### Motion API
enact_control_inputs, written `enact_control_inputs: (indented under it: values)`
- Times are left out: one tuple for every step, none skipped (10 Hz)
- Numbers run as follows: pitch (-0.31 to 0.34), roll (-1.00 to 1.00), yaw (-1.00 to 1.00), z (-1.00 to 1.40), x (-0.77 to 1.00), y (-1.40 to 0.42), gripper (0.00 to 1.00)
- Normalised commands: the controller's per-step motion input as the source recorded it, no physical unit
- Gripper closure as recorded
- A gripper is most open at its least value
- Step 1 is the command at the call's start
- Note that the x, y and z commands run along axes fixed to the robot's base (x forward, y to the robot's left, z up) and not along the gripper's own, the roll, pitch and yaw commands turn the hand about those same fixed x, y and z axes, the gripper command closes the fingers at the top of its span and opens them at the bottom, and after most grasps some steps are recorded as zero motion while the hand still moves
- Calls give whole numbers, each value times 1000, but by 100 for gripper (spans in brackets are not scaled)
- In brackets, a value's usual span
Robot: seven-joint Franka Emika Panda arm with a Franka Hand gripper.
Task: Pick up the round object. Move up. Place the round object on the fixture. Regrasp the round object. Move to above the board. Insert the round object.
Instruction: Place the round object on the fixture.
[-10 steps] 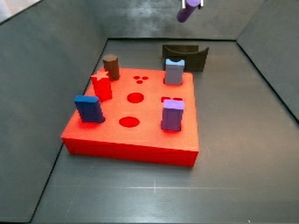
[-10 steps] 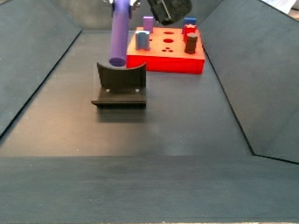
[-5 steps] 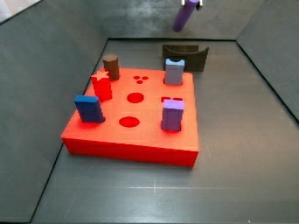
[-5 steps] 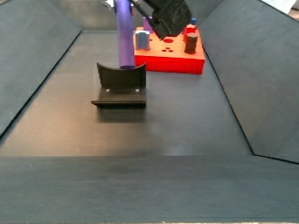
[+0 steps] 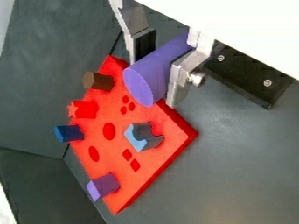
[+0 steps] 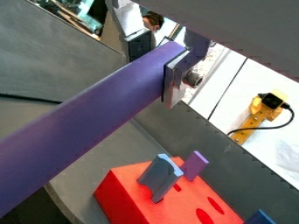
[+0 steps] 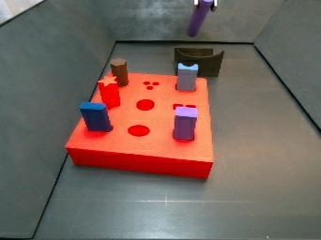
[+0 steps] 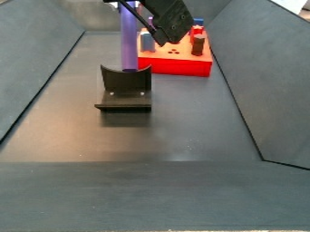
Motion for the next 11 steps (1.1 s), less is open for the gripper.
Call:
enact_control_inputs:
  values:
    - [1,-58,-86,-1000,97,133,100]
    - [-8,-62,-46,-1000,103,130,100]
    - [-23,-70,-37,-1000,119,114,100]
    - [-38,-70,-34,-1000,119,104,100]
    - [-51,-75,-28,-1000,118,96,100]
    - [-49,-78,-21,-919,114,83,100]
    - [-39,-73,-15,-748,103,64,100]
    - [-28,-72,-6,-523,87,42,100]
    - [-30,-69,-5,-362,79,34,100]
    - [-34,-55,-8,-234,65,45,100]
    - [-42,-42,-12,-178,56,81,100]
